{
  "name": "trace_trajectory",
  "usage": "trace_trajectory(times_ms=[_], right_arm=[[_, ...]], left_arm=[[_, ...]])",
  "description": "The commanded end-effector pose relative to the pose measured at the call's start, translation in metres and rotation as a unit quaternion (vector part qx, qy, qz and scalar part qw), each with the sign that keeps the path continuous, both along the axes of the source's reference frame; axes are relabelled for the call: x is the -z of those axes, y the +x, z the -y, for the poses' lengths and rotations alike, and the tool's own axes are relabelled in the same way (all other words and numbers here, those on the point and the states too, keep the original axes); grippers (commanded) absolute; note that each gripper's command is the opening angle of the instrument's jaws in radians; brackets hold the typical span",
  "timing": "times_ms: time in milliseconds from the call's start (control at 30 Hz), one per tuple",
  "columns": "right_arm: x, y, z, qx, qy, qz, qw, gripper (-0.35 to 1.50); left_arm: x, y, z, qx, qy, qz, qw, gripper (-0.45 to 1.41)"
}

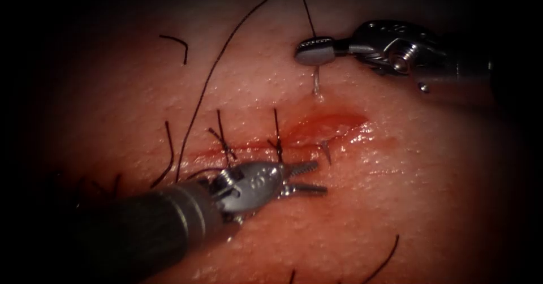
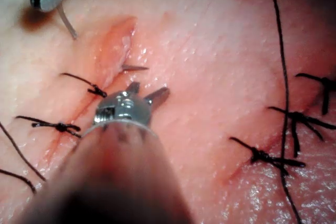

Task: Wound Closure
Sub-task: Push needle through skin above the incision with right needle driver

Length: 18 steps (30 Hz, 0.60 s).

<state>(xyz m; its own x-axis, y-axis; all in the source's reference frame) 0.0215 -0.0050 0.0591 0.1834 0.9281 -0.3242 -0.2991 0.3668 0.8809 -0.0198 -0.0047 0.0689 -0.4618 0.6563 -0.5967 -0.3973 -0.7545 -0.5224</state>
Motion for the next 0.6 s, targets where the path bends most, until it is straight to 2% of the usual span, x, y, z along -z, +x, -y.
trace_trajectory(times_ms=[33,67,267,367,433,467,500,533,567,600], right_arm=[[-0.0002,0.0009,-0.0004,0.002,0.024,0.0,1.0,-0.35],[-0.0004,0.001,0.0003,0.012,0.064,0.004,0.998,-0.35],[-0.0011,0.0019,0.0044,0.055,0.131,-0.019,0.99,-0.35],[-0.0008,0.002,0.0054,0.072,0.131,-0.025,0.988,-0.35],[-0.0005,0.0019,0.0051,0.062,0.13,-0.022,0.989,-0.35],[-0.0004,0.0018,0.0047,0.058,0.106,-0.028,0.992,-0.35],[-0.0003,0.0016,0.0036,0.04,0.06,-0.046,0.996,-0.27],[-0.0003,0.0012,0.0027,0.024,0.035,-0.053,0.998,0.09],[-0.0002,0.0009,0.0021,0.013,0.019,-0.055,0.998,0.31],[-0.0003,0.0005,0.0012,0.0,0.003,-0.051,0.999,0.66]], left_arm=[[-0.0006,-0.0005,-0.0003,0.0,-0.001,0.0,1.0,0.15],[-0.0006,-0.0006,-0.0003,0.0,-0.001,0.0,1.0,0.15],[-0.0006,-0.0005,-0.0003,0.0,-0.001,0.001,1.0,0.15],[-0.0006,-0.0004,-0.0003,0.0,-0.001,0.001,1.0,0.15],[-0.0006,-0.0004,-0.0002,-0.01,-0.012,0.001,1.0,0.15],[-0.0006,-0.0004,-0.0002,-0.018,-0.02,0.002,1.0,0.15],[-0.0004,-0.0003,-0.0002,-0.049,-0.049,0.009,0.998,0.17],[-0.0004,-0.0003,-0.0001,-0.07,-0.069,0.015,0.995,0.19],[-0.0003,-0.0003,-0.0001,-0.087,-0.089,0.025,0.992,0.22],[-0.0001,-0.0002,-0.0001,-0.106,-0.115,0.038,0.987,0.26]])
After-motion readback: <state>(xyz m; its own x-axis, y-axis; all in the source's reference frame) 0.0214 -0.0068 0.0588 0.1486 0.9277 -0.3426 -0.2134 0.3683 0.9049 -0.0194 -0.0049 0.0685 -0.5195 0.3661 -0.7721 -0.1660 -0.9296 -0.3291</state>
